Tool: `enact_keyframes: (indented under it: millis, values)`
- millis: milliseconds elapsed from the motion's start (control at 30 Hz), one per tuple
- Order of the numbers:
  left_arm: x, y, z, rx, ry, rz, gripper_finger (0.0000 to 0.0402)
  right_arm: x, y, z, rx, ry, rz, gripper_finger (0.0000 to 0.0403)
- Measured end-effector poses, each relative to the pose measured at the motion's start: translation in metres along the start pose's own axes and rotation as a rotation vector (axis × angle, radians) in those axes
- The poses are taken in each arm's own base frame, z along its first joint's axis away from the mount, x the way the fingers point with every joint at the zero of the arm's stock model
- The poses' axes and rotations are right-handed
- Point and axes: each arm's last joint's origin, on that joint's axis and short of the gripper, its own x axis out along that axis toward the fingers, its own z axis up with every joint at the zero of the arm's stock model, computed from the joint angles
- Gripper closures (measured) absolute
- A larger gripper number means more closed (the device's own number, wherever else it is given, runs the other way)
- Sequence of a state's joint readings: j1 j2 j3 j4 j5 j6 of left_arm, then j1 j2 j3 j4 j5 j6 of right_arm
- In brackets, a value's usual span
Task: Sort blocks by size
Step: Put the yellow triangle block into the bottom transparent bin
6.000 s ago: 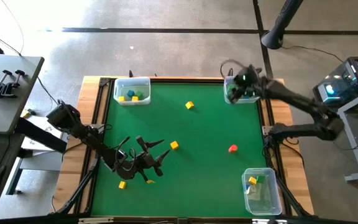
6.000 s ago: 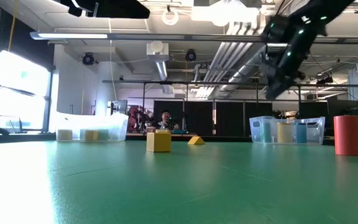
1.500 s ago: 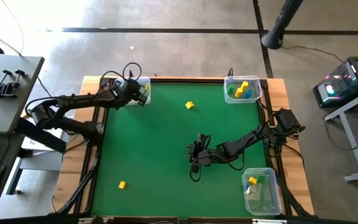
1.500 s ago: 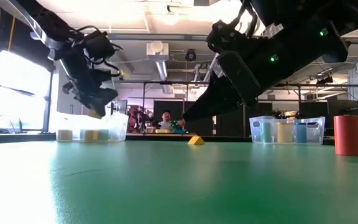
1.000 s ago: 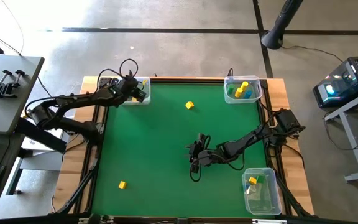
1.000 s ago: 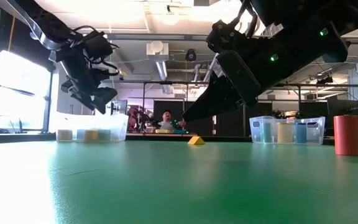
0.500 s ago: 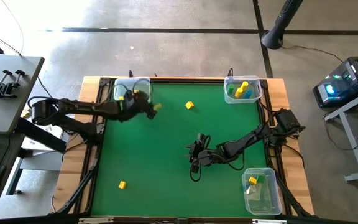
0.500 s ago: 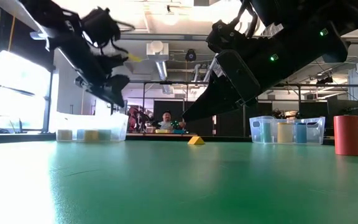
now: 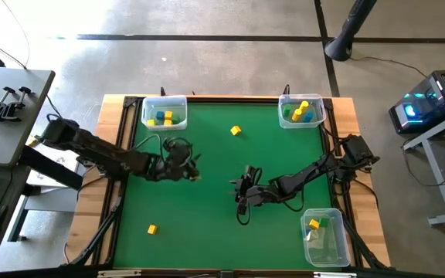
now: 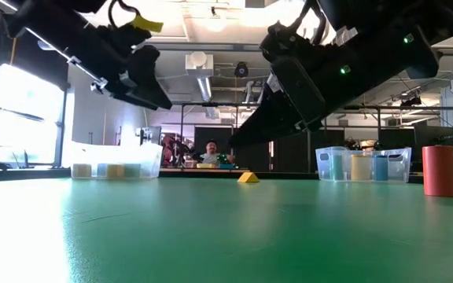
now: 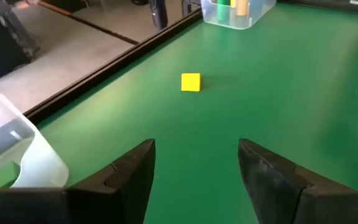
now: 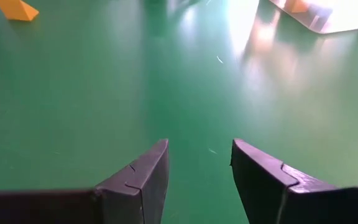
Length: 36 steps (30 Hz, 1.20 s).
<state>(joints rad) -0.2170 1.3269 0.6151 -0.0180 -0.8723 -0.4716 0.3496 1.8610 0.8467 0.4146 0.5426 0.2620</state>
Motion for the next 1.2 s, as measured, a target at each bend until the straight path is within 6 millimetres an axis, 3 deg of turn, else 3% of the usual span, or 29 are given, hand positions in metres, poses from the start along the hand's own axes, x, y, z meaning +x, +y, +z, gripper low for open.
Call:
enact_keyframes:
  millis: [167, 367, 633, 767, 867, 1033, 1200]
  values:
    - [0.0, -0.013, -0.011, 0.028, -0.004, -0.001, 0.0186, 0.0, 0.0, 0.001, 0.002, -0.013, 0.004, 0.0237]
    - [0.014, -0.026, -0.025, 0.077, 0.051, -0.082, 0.0186, 0.0, 0.0, 0.001, -0.002, -0.009, 0.003, 0.0237]
    - [0.025, -0.046, -0.035, 0.171, 0.09, -0.291, 0.0186, 0.003, -0.003, -0.001, 0.051, 0.031, 0.029, 0.0237]
    - [0.004, -0.063, -0.037, 0.234, 0.205, -0.452, 0.0186, 0.004, -0.005, -0.001, 0.075, 0.055, 0.082, 0.0237]
    - [-0.02, -0.074, -0.041, 0.255, 0.399, -0.48, 0.0186, 0.005, -0.006, -0.001, 0.083, 0.06, 0.09, 0.0237]
    - [-0.077, -0.08, -0.045, 0.262, 0.708, -0.394, 0.0186, 0.006, -0.008, 0.0, 0.069, 0.053, 0.088, 0.0237]
    - [-0.136, -0.08, -0.046, 0.227, 0.865, -0.308, 0.0186, 0.008, -0.011, 0.003, 0.053, 0.026, 0.087, 0.0237]
